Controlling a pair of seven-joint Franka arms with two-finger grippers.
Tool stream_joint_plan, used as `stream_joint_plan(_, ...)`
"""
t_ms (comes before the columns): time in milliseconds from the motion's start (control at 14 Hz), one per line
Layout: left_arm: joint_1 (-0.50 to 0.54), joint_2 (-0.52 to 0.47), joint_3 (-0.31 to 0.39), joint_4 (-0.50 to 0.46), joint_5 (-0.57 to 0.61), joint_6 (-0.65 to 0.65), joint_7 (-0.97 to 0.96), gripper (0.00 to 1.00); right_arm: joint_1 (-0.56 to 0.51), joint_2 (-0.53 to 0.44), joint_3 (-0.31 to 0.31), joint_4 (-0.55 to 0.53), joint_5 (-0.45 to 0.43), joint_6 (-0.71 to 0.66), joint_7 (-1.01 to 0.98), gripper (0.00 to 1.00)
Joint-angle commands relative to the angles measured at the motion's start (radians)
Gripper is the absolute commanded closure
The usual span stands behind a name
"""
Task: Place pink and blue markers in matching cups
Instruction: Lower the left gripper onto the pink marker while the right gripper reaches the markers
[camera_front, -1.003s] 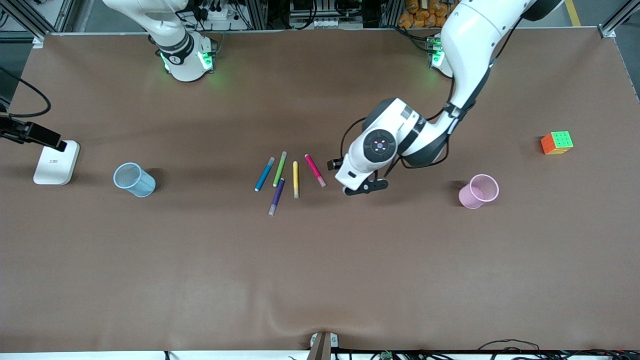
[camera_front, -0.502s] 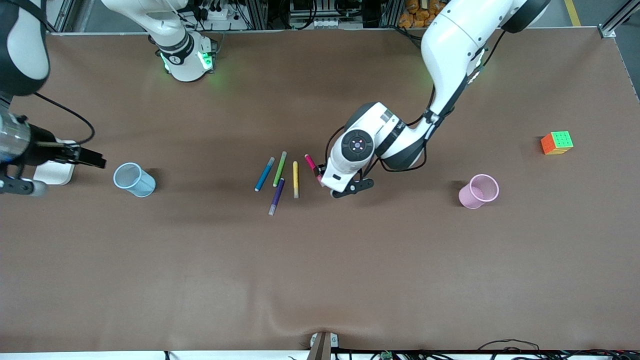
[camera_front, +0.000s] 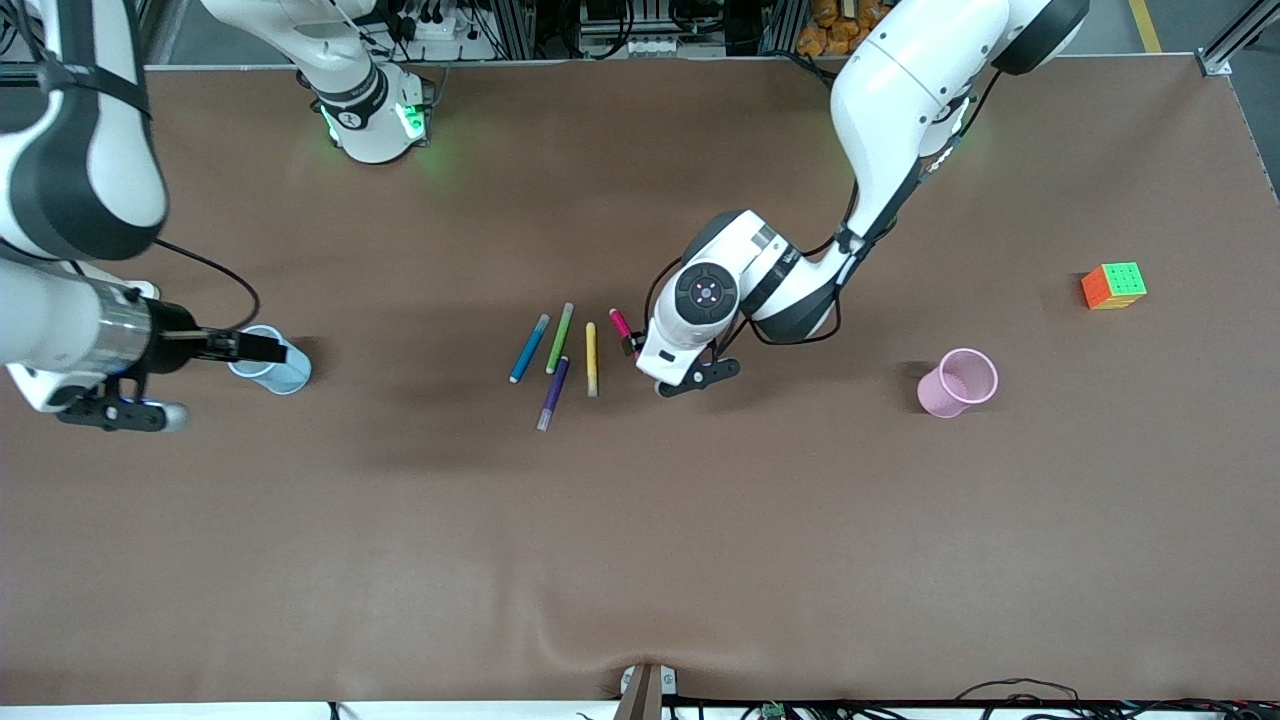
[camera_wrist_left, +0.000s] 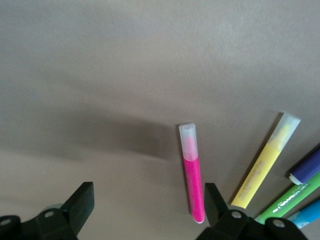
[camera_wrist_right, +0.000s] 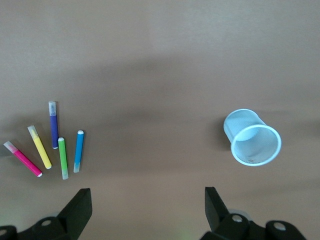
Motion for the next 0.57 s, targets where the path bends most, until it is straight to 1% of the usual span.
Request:
stream_joint_plan(0,-0.029,0.04,0.008,0.027,0.009,0.035,-0.024,0.1,0.053,0.034,-0.005,0.009,0.01,0.046,0.081,0.0)
stream_joint_plan(143,-0.041,0.045,0.008,0.028,0.009,0.04,-0.026,0.12,0.103,0.066,-0.005,0.009,0.015,0.098,0.198,0.0)
stream_joint_plan(358,-0.051,0.063,0.008,0.029,0.009,0.081,-0.058,0.2,0.134,0.103,-0.005,0.004,0.032,0.146,0.232,0.0)
stream_joint_plan(502,-0.054,0.069,0.008,0.03,0.008,0.093,-0.06,0.28,0.157,0.112,-0.005,0.003,0.042,0.149,0.275,0.0)
